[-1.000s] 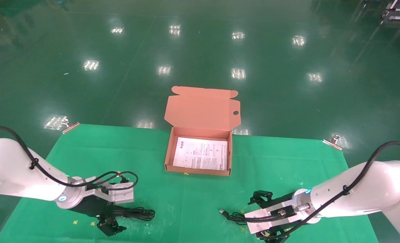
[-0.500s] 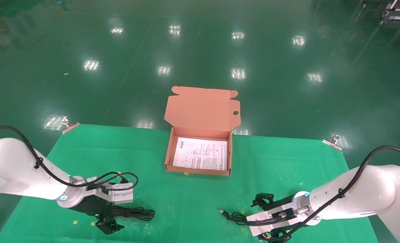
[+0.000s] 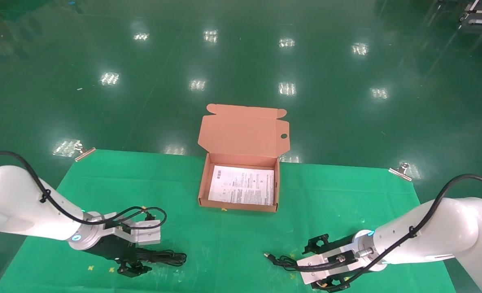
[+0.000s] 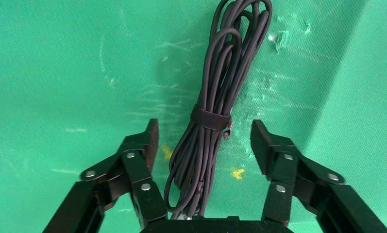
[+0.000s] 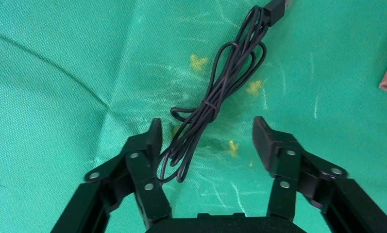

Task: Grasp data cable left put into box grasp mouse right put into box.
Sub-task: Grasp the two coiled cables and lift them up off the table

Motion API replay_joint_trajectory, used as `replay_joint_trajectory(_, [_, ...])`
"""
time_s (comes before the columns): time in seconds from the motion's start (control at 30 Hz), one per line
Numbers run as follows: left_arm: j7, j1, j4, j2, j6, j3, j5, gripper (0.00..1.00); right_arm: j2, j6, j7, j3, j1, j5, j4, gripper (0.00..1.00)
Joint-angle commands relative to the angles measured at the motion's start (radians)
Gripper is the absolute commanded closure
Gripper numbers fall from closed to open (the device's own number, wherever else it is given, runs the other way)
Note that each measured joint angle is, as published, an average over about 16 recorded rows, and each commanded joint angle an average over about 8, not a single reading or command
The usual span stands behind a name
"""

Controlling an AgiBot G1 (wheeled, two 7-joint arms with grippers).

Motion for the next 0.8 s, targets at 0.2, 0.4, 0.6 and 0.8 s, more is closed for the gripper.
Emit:
replay_joint_trajectory(0.2, [-0.001,0.000,-0.003,-0.001,0.002,0.000,-0.001,1.00,0.001,-0.002,0.001,0.000,0.001,0.000,0.003,1.00])
replay_joint_trajectory(0.4, [-0.001,0.001,-0.005,-0.002,0.002,-0.001,-0.001,1.00,0.001,-0.003,0.001,0.001,0.001,0.001,0.004,1.00])
replay_joint_trajectory(0.6, [-0.002,0.001,-0.006,-0.002,0.003,-0.001,-0.002,1.00,0.002,-0.003,0.001,0.001,0.001,0.001,0.005,1.00])
replay_joint_trajectory(0.8, [-0.002,0.001,-0.006,-0.003,0.003,-0.001,-0.002,1.00,0.002,-0.004,0.002,0.001,0.002,0.002,0.005,1.00])
